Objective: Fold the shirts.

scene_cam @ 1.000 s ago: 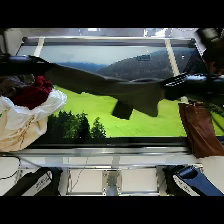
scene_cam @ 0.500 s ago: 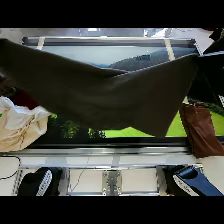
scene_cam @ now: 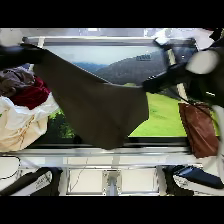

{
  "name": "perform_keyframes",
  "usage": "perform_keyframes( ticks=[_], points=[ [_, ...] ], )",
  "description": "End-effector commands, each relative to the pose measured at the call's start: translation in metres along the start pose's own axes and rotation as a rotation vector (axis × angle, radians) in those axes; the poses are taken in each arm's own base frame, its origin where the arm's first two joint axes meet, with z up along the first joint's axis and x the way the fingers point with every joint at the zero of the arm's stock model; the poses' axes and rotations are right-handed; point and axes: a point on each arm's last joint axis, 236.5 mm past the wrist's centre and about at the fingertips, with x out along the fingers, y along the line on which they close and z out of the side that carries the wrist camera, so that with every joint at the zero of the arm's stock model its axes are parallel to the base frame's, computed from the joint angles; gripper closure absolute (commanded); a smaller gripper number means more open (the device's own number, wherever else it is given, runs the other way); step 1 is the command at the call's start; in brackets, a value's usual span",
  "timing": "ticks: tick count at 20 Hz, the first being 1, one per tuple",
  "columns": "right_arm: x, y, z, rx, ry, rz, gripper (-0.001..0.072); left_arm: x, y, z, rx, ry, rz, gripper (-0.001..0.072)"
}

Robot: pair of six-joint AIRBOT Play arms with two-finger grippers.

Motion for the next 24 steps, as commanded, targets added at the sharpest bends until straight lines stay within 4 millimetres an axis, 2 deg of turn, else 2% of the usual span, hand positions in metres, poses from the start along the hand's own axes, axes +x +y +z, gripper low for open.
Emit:
perform_keyframes(
  ticks=[1,2,3,4,5,6,8,10,12,13,14,15,16,21,22,24],
  points=[
    [0.119,-0.032,0.029,0.059,-0.005,-0.034,0.0701,0.127,0.030,-0.075,-0.085,0.139,0.005,0.0694],
    [0.137,-0.039,0.044,0.085,-0.063,-0.045,0.0675,0.152,0.032,-0.091,-0.093,0.155,0.013,0.0693],
    [0.147,-0.046,0.061,0.112,-0.133,-0.051,0.0547,0.169,0.032,-0.103,-0.097,0.161,0.021,0.0679],
    [0.149,-0.050,0.079,0.116,-0.207,-0.056,0.0350,0.182,0.030,-0.110,-0.098,0.160,0.028,0.0590],
    [0.143,-0.056,0.093,0.115,-0.268,-0.067,0.0287,0.188,0.030,-0.110,-0.095,0.148,0.035,0.0244],
    [0.132,-0.064,0.103,0.115,-0.302,-0.082,0.0287,0.188,0.030,-0.104,-0.095,0.124,0.044,0.0004],
    [0.102,-0.085,0.112,0.119,-0.301,-0.120,0.0287,0.172,0.031,-0.079,-0.114,0.069,0.042,0.0004],
    [0.066,-0.118,0.093,0.139,-0.196,-0.190,0.0288,0.136,0.034,-0.051,-0.151,0.029,0.022,0.0004],
    [0.028,-0.146,0.064,0.159,-0.088,-0.245,0.0304,0.092,0.035,-0.046,-0.201,0.075,-0.013,0.0009],
    [0.010,-0.153,0.055,0.152,-0.071,-0.257,0.0304,0.072,0.036,-0.052,-0.221,0.116,-0.031,0.0072],
    [-0.007,-0.156,0.049,0.151,-0.073,-0.267,0.0305,0.054,0.037,-0.063,-0.236,0.157,-0.043,0.0195],
    [-0.021,-0.155,0.047,0.153,-0.088,-0.273,0.0305,0.038,0.036,-0.078,-0.268,0.197,-0.058,0.0234],
    [-0.032,-0.153,0.045,0.144,-0.097,-0.277,0.0305,0.027,0.031,-0.098,-0.310,0.238,-0.080,0.0234],
    [-0.062,-0.119,0.029,0.090,-0.080,-0.253,0.0304,-0.012,-0.031,-0.248,-0.599,0.390,-0.154,0.0234],
    [-0.068,-0.113,0.029,0.068,-0.088,-0.250,0.0304,-0.019,-0.046,-0.272,-0.664,0.396,-0.173,0.0234],
    [-0.079,-0.103,0.031,0.041,-0.117,-0.245,0.0304,-0.028,-0.069,-0.300,-0.764,0.398,-0.214,0.0234]
  ],
)
